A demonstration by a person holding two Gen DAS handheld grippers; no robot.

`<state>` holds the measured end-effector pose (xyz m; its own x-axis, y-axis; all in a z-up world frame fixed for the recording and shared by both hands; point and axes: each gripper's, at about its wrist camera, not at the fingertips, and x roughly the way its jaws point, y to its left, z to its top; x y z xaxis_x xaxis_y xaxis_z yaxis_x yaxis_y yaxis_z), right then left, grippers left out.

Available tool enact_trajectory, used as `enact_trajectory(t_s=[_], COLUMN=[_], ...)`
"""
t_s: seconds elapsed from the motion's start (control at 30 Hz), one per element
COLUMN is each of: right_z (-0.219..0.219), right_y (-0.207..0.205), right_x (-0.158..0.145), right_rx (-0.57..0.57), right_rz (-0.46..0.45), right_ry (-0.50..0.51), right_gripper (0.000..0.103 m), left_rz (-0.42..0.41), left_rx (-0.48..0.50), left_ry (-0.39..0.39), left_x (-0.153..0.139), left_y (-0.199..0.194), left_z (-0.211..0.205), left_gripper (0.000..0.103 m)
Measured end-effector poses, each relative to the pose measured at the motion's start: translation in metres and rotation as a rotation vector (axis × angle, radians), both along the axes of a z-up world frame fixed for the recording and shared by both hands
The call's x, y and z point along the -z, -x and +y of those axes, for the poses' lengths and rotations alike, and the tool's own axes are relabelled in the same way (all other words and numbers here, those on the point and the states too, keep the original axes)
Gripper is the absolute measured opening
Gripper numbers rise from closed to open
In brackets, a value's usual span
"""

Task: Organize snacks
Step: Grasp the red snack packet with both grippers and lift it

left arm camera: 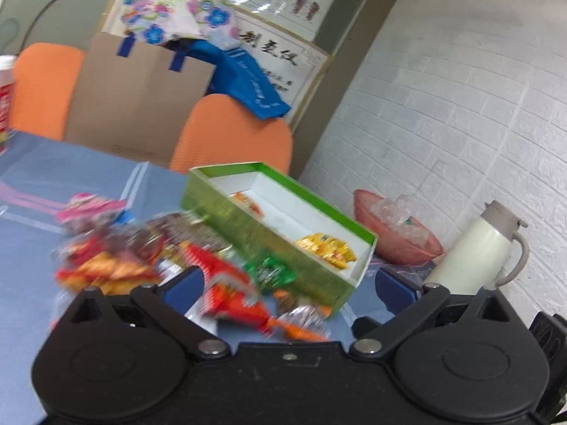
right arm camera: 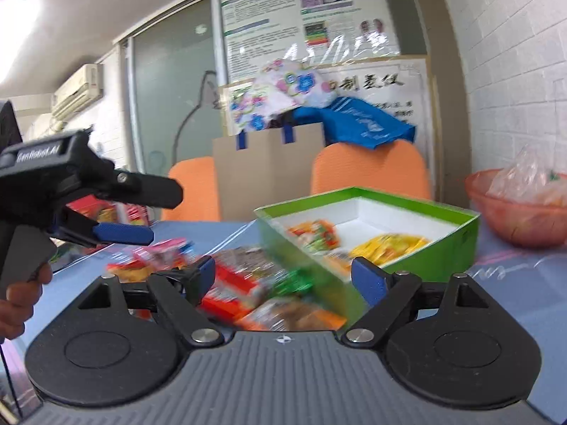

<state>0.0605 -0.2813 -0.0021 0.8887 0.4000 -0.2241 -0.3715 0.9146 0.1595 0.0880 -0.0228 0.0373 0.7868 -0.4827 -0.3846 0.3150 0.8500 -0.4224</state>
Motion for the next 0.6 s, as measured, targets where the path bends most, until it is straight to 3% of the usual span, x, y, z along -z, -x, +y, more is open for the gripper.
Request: enact_trajectory(t_s=[0.3, 0.6], right_z=[0.045, 0.091], right_y=[0.007, -0.049], right_x=[0.016, 0.019], right_rx=[-0.077, -0.110], right_rz=[0.077, 0.043], right_ry=[0.106, 0.425], right_gripper=[0.103, 0.103], left_rz=[0.143, 0.094], left_rx=[-0.156, -0.127], left_ry=[-0.020, 0.006], left_x=[0.041, 0.029], left_y=[0.027, 0.045], left_z=[0.058, 0.071], left_gripper=[0.103, 0.103])
